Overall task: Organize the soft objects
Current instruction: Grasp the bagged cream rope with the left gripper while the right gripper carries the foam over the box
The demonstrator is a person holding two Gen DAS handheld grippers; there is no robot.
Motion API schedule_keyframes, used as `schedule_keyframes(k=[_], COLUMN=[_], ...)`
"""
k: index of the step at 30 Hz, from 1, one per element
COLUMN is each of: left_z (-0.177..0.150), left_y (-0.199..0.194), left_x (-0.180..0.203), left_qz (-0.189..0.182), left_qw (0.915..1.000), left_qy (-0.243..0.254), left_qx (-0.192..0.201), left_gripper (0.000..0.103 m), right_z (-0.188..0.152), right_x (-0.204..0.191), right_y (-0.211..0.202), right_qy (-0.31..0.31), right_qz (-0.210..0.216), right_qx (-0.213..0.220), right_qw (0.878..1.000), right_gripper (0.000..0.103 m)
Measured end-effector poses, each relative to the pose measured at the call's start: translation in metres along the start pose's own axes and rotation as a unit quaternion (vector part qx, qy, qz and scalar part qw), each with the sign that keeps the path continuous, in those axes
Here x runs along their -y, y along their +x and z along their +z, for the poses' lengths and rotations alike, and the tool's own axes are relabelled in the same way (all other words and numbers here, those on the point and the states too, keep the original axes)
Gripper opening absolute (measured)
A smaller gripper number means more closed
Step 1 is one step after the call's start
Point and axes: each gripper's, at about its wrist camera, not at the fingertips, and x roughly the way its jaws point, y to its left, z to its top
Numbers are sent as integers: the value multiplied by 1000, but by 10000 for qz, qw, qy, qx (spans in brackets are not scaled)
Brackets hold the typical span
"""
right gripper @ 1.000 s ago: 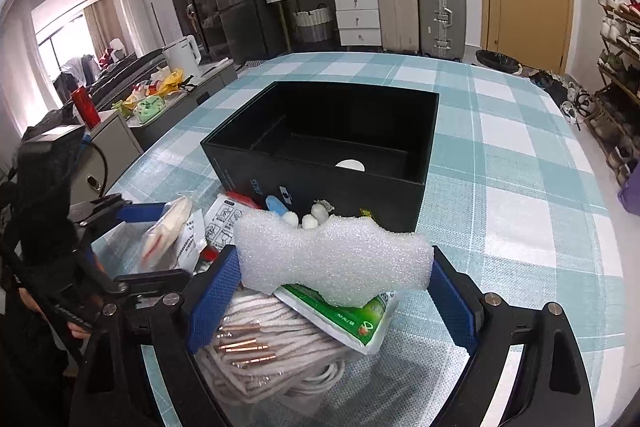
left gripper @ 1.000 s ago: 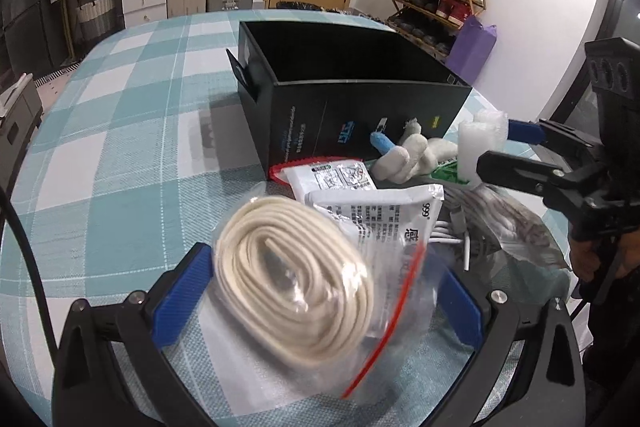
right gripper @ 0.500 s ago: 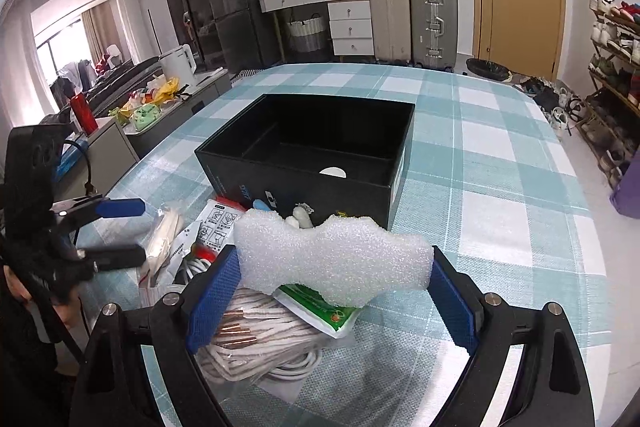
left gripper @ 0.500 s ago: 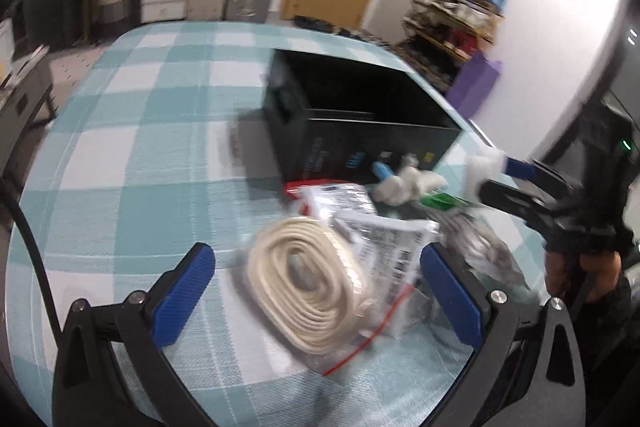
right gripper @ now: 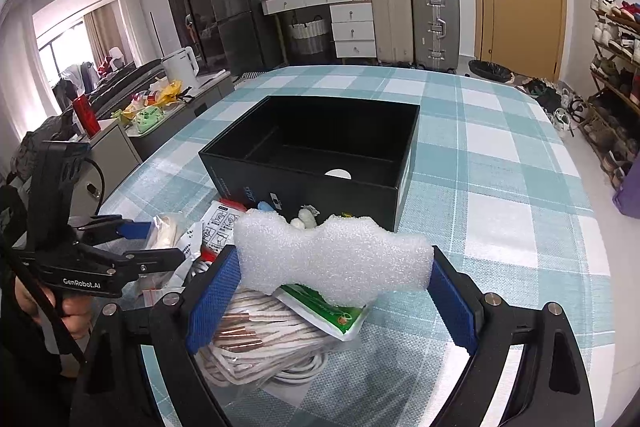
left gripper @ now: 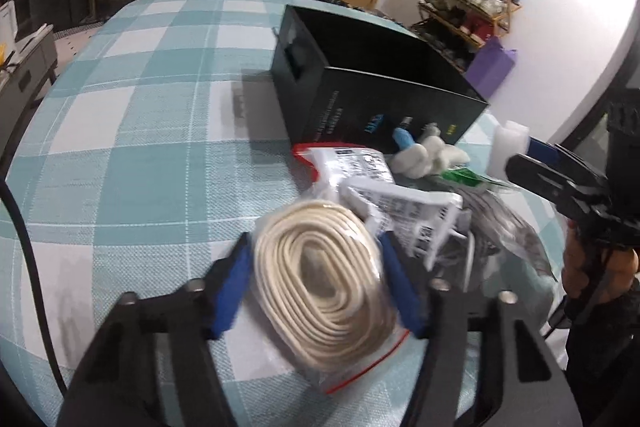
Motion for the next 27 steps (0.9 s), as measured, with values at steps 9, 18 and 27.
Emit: schedule_keyframes(k=[9, 18, 27], left_z=[-1, 22, 52], left_y=[-20, -46, -56], left_x=[15, 26, 36], left_qz=[72, 116, 271], left_qw=[9992, 9955, 9899], left_qy=[248, 444, 659], left_qx=[298, 833, 1227], left_gripper=[33, 33, 33], right_z=[-2, 2, 18], right_x=[-8, -9, -5], right_y=[-9, -24, -46], right_qy=[-88, -105, -38], right_qz=[27, 16, 236], right_qx=[172, 472, 879], right_qw=[9998, 9988, 9958], right_gripper=[91, 91, 91])
